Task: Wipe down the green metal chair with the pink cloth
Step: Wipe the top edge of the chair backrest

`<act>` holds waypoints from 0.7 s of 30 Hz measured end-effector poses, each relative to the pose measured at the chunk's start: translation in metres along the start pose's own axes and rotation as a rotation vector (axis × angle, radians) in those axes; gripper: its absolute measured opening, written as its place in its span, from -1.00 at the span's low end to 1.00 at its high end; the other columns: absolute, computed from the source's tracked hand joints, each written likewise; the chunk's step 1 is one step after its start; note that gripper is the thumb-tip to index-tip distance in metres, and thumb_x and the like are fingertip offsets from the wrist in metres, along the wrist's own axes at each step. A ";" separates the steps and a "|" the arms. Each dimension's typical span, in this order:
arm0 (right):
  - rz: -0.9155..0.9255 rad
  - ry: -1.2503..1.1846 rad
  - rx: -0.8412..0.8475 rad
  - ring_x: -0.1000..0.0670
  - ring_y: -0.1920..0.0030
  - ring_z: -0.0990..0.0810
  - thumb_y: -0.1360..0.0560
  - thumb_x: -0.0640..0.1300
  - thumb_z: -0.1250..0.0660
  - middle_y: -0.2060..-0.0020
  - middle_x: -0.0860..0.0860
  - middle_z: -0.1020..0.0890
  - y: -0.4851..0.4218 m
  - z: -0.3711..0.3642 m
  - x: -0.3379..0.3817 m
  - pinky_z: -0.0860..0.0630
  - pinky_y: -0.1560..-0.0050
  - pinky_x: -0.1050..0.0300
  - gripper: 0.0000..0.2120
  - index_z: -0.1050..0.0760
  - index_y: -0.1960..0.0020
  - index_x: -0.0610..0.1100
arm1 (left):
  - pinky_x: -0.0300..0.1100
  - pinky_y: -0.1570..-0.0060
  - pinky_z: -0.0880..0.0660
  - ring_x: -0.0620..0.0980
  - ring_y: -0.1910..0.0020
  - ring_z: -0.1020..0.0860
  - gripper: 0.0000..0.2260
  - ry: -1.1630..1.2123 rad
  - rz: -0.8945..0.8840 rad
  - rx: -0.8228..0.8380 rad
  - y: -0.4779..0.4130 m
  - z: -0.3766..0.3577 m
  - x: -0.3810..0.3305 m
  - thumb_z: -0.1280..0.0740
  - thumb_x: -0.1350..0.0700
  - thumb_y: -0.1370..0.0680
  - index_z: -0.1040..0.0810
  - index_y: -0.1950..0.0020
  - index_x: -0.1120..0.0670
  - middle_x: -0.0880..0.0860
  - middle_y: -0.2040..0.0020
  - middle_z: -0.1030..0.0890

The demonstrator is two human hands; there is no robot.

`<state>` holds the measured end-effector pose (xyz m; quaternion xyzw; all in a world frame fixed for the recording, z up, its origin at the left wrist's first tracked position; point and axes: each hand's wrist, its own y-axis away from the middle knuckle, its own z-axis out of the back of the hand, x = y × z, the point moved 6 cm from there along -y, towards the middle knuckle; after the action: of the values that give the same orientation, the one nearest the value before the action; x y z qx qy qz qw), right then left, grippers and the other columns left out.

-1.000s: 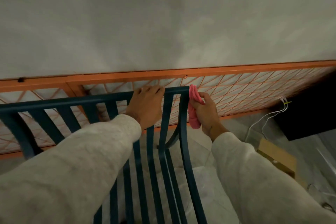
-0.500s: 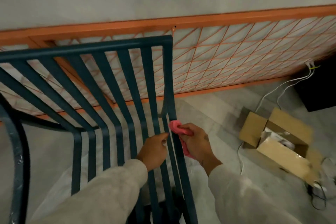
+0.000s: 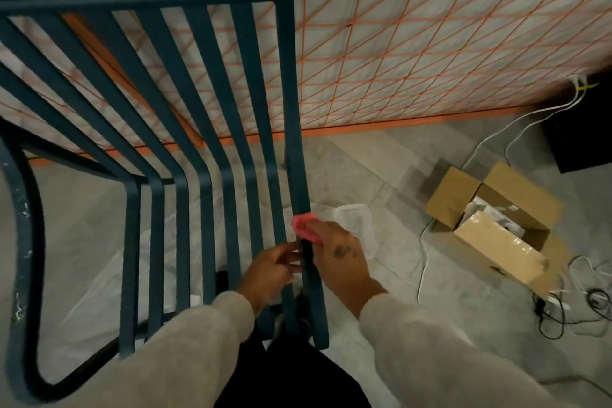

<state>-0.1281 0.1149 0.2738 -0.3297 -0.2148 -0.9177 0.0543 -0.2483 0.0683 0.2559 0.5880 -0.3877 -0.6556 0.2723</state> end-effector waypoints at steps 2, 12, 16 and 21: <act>0.017 0.063 -0.041 -0.12 0.02 -0.65 -0.61 -0.21 -0.22 -0.06 -0.09 -0.64 -0.027 0.008 0.007 -0.62 -0.07 -0.03 -0.69 -0.46 -0.32 -0.01 | -0.25 0.01 -0.50 -0.14 0.06 -0.59 -0.51 0.045 0.010 0.007 0.001 -0.002 0.006 -0.12 0.51 -0.50 -0.47 -0.26 0.04 -0.05 -0.03 -0.59; -0.054 0.026 0.085 -0.05 -0.04 -0.56 -0.58 -0.28 -0.19 -0.08 -0.02 -0.57 0.040 -0.002 -0.003 -0.53 -0.11 0.06 -0.60 -0.46 -0.34 0.02 | -0.22 -0.12 -0.51 -0.06 -0.18 -0.56 -0.47 -0.100 -0.027 0.098 0.018 -0.009 0.027 -0.18 0.43 -0.51 -0.45 -0.36 -0.04 -0.05 -0.28 -0.53; -0.044 0.057 0.151 -0.09 -0.03 -0.61 -0.60 -0.24 -0.25 -0.09 -0.10 -0.61 0.098 -0.018 -0.020 -0.56 -0.14 0.02 -0.68 -0.48 -0.33 -0.05 | 0.03 -0.32 -0.44 -0.16 -0.13 -0.59 -0.55 -0.221 0.008 0.118 0.024 -0.014 0.055 -0.22 0.36 -0.51 -0.59 -0.19 -0.14 -0.12 -0.17 -0.63; -0.029 0.122 0.246 -0.05 -0.07 -0.61 -0.61 -0.19 -0.25 -0.12 -0.03 -0.62 0.132 -0.026 -0.036 -0.51 -0.18 0.17 -0.69 -0.49 -0.33 0.01 | 0.05 -0.37 -0.39 -0.09 -0.20 -0.57 -0.43 -0.200 0.010 0.141 0.043 -0.024 0.081 -0.15 0.45 -0.45 -0.61 -0.11 -0.18 -0.06 -0.16 -0.64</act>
<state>-0.0838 -0.0173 0.2805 -0.2610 -0.3267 -0.9035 0.0942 -0.2417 -0.0257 0.2458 0.5355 -0.4608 -0.6808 0.1936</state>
